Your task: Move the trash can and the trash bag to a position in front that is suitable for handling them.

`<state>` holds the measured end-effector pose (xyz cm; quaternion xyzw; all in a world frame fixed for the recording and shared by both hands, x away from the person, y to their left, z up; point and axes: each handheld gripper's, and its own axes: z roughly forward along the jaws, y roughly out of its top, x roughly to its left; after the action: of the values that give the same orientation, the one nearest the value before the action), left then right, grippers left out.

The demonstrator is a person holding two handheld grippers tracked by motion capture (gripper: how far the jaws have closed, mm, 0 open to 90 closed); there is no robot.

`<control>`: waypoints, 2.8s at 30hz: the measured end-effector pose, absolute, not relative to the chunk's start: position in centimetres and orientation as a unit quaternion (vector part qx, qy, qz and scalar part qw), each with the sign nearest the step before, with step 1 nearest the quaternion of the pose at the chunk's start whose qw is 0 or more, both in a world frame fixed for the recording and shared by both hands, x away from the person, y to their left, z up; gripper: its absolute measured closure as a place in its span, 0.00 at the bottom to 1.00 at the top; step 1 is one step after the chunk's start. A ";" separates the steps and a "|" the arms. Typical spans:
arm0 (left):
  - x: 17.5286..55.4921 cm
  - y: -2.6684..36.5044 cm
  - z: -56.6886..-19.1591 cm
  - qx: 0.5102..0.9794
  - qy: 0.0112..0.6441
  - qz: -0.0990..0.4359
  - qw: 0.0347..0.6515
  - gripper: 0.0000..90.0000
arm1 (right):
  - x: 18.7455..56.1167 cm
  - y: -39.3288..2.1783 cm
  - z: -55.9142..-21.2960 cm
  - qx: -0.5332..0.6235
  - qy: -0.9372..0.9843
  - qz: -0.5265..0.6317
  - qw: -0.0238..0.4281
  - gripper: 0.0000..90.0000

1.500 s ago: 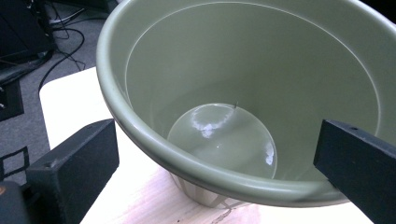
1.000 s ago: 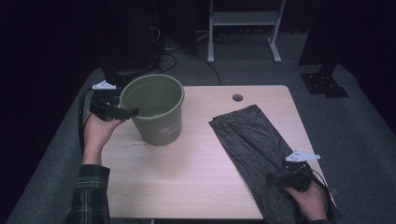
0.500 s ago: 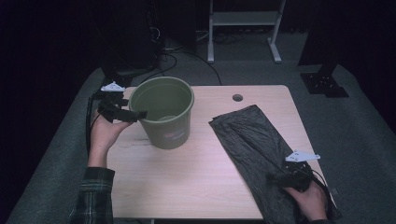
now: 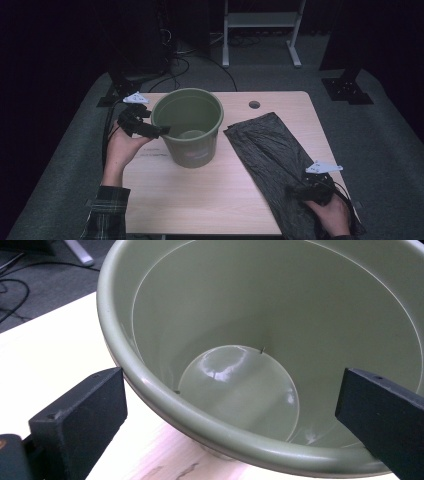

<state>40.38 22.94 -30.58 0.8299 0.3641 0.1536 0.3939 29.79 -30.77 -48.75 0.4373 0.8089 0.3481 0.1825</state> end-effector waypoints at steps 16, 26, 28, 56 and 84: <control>38.5 20.3 -31.7 0.839 0.329 0.104 0.421 0.00 | 29.8 -30.8 -48.7 0.438 0.809 0.348 0.182 0.07; 37.1 19.4 -31.8 0.846 0.312 0.081 0.424 0.00 | 29.8 -30.8 -48.7 0.438 0.809 0.348 0.183 0.07; 36.6 19.2 -31.7 0.850 0.306 0.080 0.422 0.00 | 29.8 -30.8 -48.7 0.438 0.809 0.348 0.183 0.07; 34.1 18.8 -30.6 0.842 0.278 0.091 0.453 0.00 | 29.8 -30.8 -48.7 0.438 0.809 0.348 0.182 0.07; 27.2 24.1 -32.8 0.824 0.286 0.134 0.470 0.00 | 29.6 -30.8 -48.7 0.437 0.809 0.349 0.181 0.07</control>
<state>27.22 24.13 -32.78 0.8243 0.2862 0.1336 0.4698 29.62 -30.80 -48.75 0.4366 0.8093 0.3487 0.1811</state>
